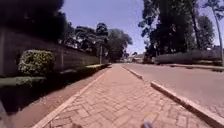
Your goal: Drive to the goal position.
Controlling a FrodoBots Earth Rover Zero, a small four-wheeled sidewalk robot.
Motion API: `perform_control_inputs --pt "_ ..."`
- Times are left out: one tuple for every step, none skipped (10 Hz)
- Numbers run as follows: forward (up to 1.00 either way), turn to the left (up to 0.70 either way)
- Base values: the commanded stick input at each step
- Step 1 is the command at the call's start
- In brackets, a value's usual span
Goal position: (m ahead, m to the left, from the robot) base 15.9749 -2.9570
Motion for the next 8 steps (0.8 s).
perform_control_inputs --pt "0.7 -0.12" --pt "0.7 0.0" --pt "0.7 0.0" --pt "0.7 0.0" --pt "0.7 0.0" --pt "0.7 0.0" --pt "0.7 0.0" --pt "0.7 0.0"
